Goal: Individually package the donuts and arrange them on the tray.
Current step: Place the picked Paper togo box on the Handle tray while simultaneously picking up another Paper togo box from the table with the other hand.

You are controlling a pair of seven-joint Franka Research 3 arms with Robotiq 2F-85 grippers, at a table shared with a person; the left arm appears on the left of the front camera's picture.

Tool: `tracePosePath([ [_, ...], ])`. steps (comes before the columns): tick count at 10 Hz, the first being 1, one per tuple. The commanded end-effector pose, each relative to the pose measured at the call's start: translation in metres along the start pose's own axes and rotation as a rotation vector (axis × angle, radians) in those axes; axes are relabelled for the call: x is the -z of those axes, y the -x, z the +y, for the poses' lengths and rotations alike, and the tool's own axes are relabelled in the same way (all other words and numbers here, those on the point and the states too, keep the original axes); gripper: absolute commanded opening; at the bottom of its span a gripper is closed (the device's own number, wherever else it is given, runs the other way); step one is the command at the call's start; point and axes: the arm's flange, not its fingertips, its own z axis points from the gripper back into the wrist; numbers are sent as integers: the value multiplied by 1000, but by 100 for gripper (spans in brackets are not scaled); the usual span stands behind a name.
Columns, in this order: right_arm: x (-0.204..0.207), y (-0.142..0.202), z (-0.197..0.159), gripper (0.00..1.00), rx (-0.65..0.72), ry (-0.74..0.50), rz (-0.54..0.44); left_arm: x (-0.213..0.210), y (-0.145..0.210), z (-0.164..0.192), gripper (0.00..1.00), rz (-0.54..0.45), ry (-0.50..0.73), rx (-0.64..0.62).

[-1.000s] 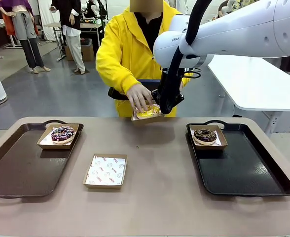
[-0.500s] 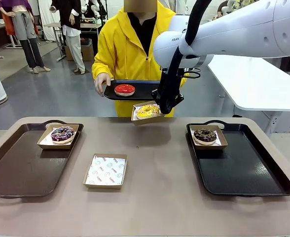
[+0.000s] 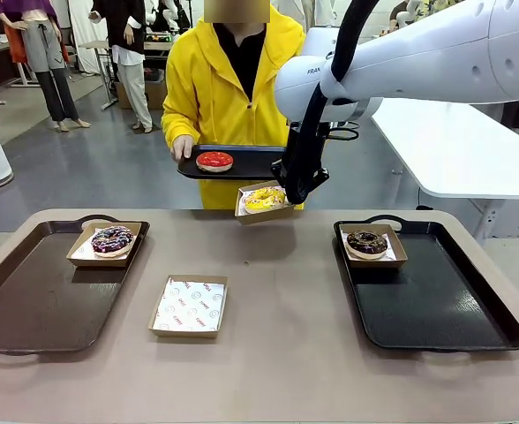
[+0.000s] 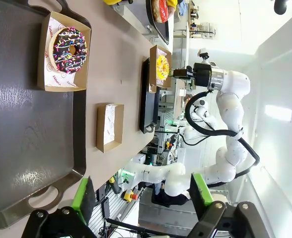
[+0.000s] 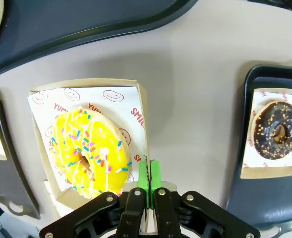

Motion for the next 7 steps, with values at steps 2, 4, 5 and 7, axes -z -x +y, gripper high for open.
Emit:
tracePosePath([
  [2,0,0,0,2,0,0,0,-1,2,0,100,0,0,0],
  [4,-19,40,-12,2,-104,5,5,10,13,-17,100,65,-45,40],
  [5,-33,67,-28,2,-114,10,-3,21,31,-38,100,104,-97,67],
  [7,-58,118,-70,2,-65,32,-38,49,63,-75,100,191,-209,97],
])
